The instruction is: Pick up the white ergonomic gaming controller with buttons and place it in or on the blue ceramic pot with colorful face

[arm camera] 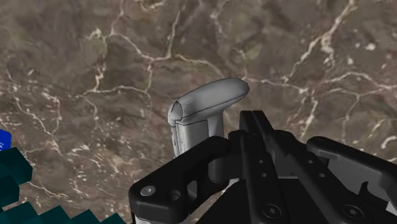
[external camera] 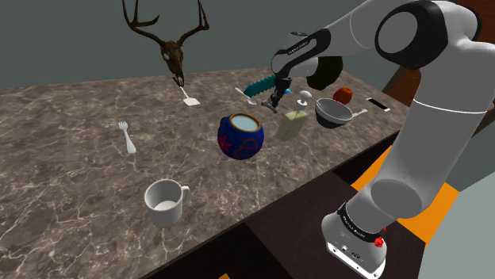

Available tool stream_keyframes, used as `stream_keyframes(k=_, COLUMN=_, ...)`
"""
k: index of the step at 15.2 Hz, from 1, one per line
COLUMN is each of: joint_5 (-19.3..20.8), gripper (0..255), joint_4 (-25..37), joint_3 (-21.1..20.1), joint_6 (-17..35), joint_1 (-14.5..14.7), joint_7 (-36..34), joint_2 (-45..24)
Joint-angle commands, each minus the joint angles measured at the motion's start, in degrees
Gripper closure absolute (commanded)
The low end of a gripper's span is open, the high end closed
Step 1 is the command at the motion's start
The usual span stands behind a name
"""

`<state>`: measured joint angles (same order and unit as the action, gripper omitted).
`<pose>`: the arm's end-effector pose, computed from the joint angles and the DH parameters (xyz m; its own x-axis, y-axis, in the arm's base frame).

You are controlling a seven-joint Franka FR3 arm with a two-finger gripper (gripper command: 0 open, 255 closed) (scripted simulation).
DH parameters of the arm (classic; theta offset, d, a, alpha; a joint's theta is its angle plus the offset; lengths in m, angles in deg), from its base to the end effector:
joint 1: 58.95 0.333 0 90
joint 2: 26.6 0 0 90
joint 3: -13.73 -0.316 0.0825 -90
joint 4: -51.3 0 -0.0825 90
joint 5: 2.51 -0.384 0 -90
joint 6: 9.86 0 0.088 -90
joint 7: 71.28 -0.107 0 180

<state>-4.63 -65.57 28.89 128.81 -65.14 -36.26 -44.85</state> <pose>0.5621 -0.2144 0.2984 0.9736 0.2266 0.0287 0.2233 -0.9708 0.0879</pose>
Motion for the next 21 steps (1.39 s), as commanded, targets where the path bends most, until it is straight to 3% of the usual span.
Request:
stream_keyframes(k=1, joint_5=0.0, gripper=255, joint_4=0.0, joint_3=0.0, joint_6=0.0, joint_1=0.0, joint_7=0.0, joint_2=0.0)
stream_keyframes(k=3, joint_5=0.0, gripper=255, joint_4=0.0, joint_3=0.0, joint_6=0.0, joint_1=0.0, joint_7=0.0, joint_2=0.0)
stream_keyframes(k=4, joint_5=0.0, gripper=0, joint_4=0.0, joint_3=0.0, joint_6=0.0, joint_1=0.0, joint_7=0.0, joint_2=0.0)
stream_keyframes(k=7, joint_5=5.2, gripper=0, joint_4=-3.8, joint_3=1.6, joint_6=16.3, joint_1=1.0, joint_7=1.0, joint_2=-0.7)
stream_keyframes(k=15, joint_5=3.2, gripper=0, joint_4=-1.6, joint_3=0.2, joint_6=19.9, joint_1=-0.7, joint_7=2.5, joint_2=-6.5)
stream_keyframes(k=21, joint_5=3.2, gripper=0, joint_4=-1.6, joint_3=0.2, joint_6=19.9, joint_1=-0.7, joint_7=2.5, joint_2=-6.5)
